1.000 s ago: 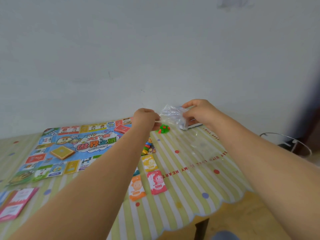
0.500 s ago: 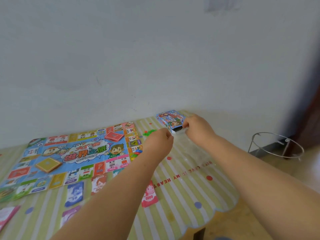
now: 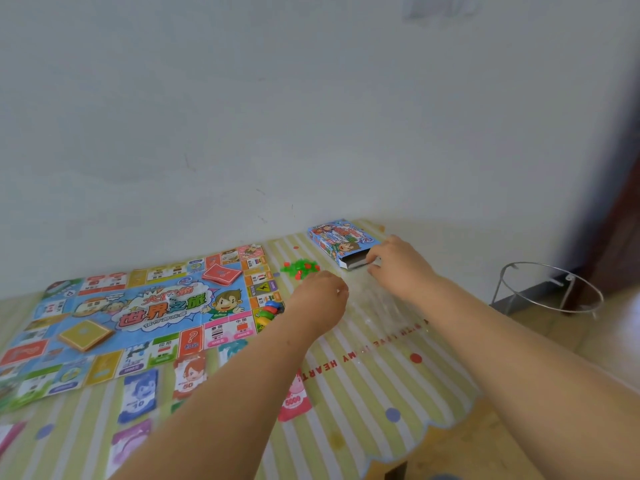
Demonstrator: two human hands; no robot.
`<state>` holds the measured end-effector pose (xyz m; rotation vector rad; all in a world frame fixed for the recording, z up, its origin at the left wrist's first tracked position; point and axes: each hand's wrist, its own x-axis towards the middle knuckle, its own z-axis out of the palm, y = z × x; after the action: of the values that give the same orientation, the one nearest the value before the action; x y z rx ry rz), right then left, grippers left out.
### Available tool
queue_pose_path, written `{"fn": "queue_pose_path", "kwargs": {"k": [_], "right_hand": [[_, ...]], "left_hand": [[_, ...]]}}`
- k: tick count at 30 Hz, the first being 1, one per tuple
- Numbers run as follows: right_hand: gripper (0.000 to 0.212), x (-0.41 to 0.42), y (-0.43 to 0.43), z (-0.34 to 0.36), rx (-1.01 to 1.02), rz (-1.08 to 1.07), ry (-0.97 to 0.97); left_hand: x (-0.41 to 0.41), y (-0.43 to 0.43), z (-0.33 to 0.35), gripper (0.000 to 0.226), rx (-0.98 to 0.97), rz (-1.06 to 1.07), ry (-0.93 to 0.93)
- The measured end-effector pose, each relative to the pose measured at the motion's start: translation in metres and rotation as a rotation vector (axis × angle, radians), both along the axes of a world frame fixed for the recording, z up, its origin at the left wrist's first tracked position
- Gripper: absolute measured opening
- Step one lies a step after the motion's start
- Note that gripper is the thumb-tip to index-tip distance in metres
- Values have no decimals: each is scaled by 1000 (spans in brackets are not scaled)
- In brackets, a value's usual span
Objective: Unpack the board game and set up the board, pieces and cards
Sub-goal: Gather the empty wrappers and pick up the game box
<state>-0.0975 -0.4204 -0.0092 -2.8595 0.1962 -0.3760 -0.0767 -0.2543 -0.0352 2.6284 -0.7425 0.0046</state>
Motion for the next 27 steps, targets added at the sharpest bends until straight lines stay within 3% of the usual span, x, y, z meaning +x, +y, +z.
{"fn": "queue_pose_path", "kwargs": {"k": [9, 19, 27], "right_hand": [[24, -12, -2, -12, -30, 49, 140], [23, -23, -8, -13, -182, -5, 124], [23, 1, -9, 15, 28, -14, -7]], "left_hand": [[-9, -5, -2, 29, 67, -10, -21], [-15, -14, -3, 25, -27, -74, -63], [-2, -11, 15, 28, -234, 124, -10]]}}
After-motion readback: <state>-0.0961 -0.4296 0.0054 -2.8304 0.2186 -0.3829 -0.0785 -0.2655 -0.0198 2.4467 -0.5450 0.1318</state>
